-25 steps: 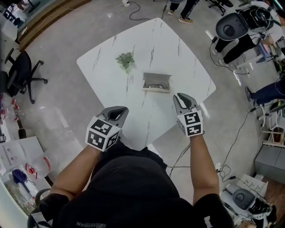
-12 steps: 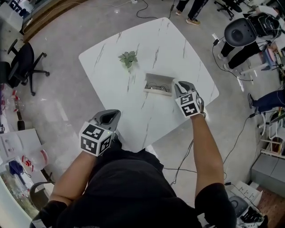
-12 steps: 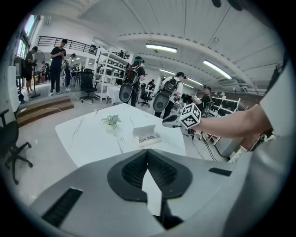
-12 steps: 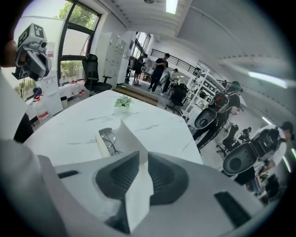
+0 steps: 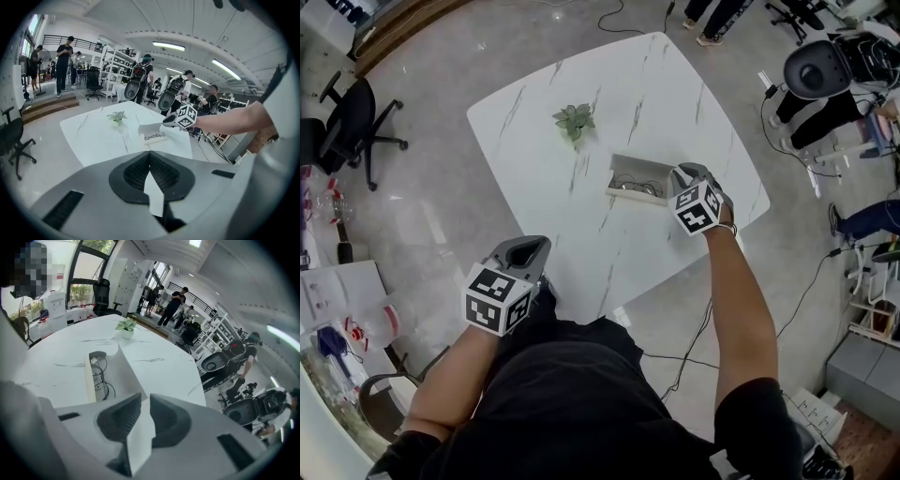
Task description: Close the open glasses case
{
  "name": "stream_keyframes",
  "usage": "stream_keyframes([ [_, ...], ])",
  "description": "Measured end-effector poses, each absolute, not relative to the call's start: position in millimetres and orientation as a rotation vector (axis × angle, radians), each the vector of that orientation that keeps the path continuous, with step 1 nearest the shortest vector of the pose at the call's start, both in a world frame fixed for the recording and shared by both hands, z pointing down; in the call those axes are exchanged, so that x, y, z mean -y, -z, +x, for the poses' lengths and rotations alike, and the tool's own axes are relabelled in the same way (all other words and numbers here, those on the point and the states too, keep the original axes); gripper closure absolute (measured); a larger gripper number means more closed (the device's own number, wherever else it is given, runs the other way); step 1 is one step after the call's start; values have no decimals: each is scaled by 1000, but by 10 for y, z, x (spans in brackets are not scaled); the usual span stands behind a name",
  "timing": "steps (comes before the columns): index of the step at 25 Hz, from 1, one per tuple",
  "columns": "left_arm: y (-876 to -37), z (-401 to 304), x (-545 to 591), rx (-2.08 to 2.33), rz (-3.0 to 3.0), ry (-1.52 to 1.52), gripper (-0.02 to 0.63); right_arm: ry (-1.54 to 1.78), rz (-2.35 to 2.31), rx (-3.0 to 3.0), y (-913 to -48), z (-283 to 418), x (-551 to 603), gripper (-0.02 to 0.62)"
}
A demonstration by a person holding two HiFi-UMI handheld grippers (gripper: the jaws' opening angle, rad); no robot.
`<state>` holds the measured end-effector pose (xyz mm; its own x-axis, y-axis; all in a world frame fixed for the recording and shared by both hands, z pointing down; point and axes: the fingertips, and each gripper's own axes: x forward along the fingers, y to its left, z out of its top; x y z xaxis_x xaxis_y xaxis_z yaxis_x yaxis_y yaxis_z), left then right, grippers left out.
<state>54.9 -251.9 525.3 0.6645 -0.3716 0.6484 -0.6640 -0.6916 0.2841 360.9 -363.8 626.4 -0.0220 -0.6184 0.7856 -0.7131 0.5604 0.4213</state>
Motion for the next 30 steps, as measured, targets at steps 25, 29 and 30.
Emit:
stream_keyframes([
  [25,-5288,666,2470,740,2386,-793,601,2,1055,1692,-6275,3511,3354,580],
  [29,-5274,669,2444,730,2394,-793,601,-2,1056,1692,-6274,3475,3275,578],
  [30,-5269,670,2439,728,2396,-793,601,-5,1056,1693,-6277,3468,3254,578],
])
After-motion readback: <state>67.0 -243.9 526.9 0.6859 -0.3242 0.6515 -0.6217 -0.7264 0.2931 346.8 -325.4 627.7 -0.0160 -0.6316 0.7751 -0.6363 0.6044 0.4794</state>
